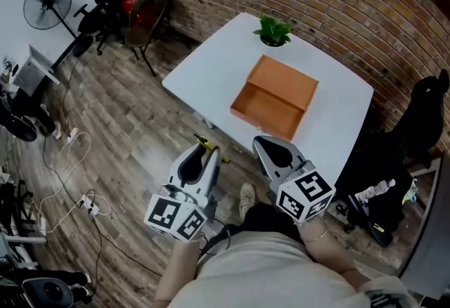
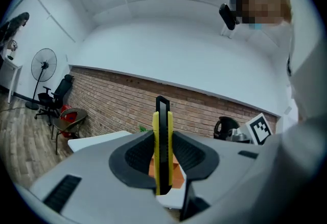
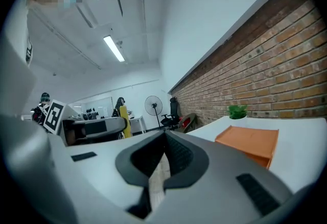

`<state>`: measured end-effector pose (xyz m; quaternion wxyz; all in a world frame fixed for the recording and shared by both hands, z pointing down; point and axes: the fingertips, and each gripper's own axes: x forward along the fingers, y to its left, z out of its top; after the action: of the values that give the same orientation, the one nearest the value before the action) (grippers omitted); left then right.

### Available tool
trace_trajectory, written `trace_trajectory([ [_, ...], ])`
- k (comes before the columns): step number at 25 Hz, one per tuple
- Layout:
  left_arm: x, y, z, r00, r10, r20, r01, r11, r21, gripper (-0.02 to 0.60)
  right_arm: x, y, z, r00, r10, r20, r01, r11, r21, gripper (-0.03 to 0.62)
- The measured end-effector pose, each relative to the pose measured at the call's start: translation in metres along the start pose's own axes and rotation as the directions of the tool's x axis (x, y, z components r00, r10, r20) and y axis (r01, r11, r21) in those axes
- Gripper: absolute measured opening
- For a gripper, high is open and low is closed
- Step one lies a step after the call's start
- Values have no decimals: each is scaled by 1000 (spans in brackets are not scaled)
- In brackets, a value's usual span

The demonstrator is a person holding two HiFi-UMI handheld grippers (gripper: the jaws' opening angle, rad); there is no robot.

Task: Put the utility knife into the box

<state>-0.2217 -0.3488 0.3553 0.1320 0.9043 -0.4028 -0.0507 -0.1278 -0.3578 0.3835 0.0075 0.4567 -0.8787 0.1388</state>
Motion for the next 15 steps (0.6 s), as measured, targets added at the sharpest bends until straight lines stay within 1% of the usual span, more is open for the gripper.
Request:
trace_trajectory([
  [4, 62, 10, 9, 999, -48, -5, 48, 999, 16, 110, 24, -56, 16, 999, -37, 10, 37, 999, 3, -2],
  [7, 95, 14, 13, 997, -70, -14, 70, 997, 27, 110, 36, -88, 27, 998, -61, 24, 61, 998, 8, -2],
  [11, 123, 23, 15, 997, -76, -25, 77, 997, 18, 110, 49, -113, 32, 996, -85, 24, 84, 996, 36, -2],
  [15, 144, 28, 8, 993, -104, -64, 104, 995, 7, 110, 49, -126, 29, 992, -124, 21, 123, 990, 63, -2],
])
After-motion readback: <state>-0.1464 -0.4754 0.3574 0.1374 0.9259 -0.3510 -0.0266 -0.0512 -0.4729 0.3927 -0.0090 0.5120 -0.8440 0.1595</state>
